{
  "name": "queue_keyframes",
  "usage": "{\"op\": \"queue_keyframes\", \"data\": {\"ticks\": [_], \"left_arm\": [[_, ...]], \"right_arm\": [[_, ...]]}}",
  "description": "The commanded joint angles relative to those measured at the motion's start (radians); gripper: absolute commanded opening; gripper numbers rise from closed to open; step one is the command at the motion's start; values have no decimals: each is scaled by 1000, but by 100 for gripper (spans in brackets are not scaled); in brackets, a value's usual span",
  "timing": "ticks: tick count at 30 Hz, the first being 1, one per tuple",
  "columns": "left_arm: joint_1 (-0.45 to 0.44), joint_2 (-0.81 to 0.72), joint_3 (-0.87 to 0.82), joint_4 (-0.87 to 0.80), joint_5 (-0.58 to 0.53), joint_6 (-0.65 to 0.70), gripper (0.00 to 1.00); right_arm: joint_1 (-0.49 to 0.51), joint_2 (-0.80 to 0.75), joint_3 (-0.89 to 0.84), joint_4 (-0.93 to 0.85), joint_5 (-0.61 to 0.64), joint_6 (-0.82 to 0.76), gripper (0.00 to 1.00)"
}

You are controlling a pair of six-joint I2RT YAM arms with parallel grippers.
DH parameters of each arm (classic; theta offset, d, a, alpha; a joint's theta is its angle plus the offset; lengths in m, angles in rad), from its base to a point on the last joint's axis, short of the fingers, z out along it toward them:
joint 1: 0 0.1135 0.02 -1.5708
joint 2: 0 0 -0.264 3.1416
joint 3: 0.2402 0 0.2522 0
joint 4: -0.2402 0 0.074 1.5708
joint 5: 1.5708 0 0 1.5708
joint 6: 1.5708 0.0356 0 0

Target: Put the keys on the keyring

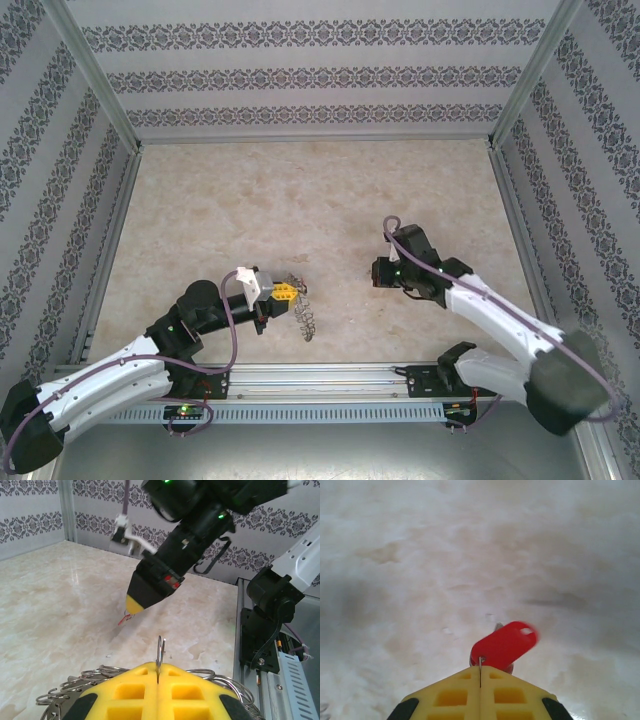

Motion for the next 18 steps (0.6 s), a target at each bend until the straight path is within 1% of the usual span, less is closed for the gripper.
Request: {"op": "queue_keyframes", "data": {"ticks": [1, 3, 4, 7, 10, 14, 18], "left_arm": [[11, 1, 78, -9, 13, 3, 0], [10, -7, 119, -56, 9, 2, 0], [10, -19, 136, -80, 3, 0, 0], [10, -62, 177, -153, -8, 4, 0], [10, -102, 220, -252, 22, 32, 0], [8, -105, 278, -325, 79, 44, 0], [8, -80, 341, -399, 111, 84, 0]], "right_arm": [[91, -116, -26, 64, 44, -123, 0], [155, -185, -30, 93, 61, -198, 0], [179, -220, -32, 112, 46, -235, 0], [248, -313, -39, 178, -30, -336, 0], [294, -382, -45, 256, -135, -396, 0], [315, -387, -10, 317, -341, -425, 0], [338, -365, 31, 363, -466, -441, 0]]}}
